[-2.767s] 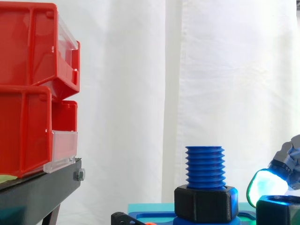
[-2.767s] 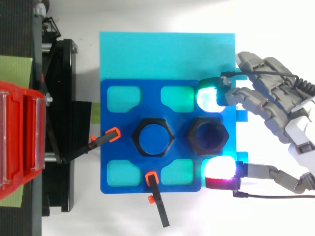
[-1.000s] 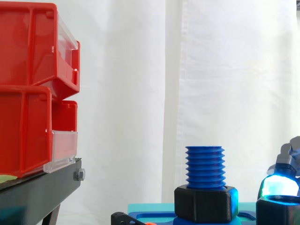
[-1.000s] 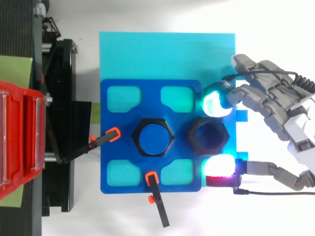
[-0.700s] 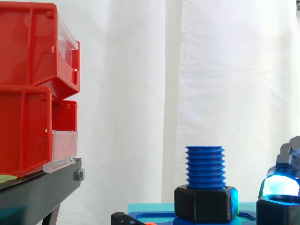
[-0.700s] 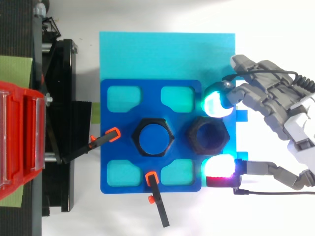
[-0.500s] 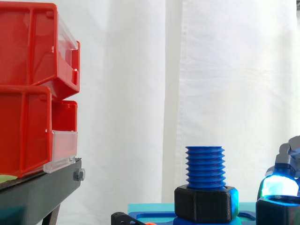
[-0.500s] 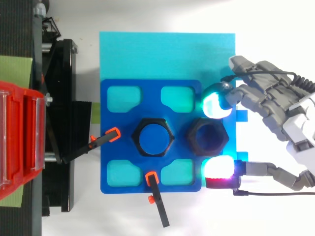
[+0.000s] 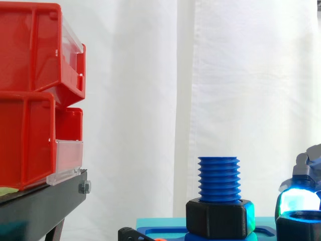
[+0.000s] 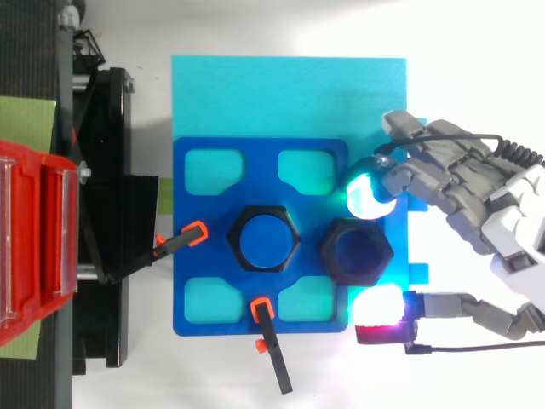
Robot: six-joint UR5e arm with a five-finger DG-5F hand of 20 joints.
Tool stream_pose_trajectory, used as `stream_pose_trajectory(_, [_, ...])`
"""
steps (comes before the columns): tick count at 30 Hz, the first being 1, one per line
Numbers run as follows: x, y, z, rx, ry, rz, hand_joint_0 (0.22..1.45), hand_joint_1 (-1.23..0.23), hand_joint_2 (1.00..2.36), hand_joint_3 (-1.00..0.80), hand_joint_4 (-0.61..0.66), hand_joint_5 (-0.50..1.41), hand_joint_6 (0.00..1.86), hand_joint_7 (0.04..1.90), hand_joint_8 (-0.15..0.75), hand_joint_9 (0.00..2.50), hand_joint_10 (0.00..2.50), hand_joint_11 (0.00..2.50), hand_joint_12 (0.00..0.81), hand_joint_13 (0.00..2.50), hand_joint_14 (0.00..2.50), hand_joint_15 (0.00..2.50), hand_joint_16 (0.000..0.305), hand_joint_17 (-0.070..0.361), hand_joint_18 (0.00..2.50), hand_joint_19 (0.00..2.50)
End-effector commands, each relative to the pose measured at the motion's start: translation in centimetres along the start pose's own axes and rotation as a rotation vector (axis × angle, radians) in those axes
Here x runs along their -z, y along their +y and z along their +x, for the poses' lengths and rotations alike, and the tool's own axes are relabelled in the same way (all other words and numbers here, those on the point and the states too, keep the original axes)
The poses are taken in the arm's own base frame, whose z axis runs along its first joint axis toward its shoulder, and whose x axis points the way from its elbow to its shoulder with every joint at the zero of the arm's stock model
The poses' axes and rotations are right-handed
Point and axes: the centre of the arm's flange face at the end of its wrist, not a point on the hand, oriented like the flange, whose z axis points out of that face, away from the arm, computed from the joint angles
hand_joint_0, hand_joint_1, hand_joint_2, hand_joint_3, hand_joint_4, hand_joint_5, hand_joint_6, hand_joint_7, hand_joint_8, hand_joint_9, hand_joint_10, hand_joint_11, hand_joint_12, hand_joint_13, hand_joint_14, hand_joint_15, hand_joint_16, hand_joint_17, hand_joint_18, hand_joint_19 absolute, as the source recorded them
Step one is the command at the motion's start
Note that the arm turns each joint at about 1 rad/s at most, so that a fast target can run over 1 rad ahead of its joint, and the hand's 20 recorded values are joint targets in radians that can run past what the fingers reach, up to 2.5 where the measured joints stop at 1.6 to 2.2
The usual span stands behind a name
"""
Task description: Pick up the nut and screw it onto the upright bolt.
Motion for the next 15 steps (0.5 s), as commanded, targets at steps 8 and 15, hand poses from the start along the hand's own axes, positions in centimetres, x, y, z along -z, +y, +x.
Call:
stream_pose_trajectory(8, [-0.5, -0.5, -0.6, -0.011, 0.047, -0.013, 0.50, -0.78, 1.00, -0.50, 0.23, -0.21, 0.50, 1.25, 0.269, 0.24, 0.00, 0.00, 0.360, 0.40, 0.00, 0.00, 0.054, 0.121, 0.43, 0.06])
stream_pose_trajectory(15, [-0.7, -0.3, -2.2, -0.029, 0.049, -0.022, 0.50, -0.77, 1.00, -0.50, 0.23, -0.21, 0.50, 1.25, 0.270, 0.25, 0.00, 0.00, 0.359, 0.40, 0.00, 0.00, 0.054, 0.121, 0.43, 0.06])
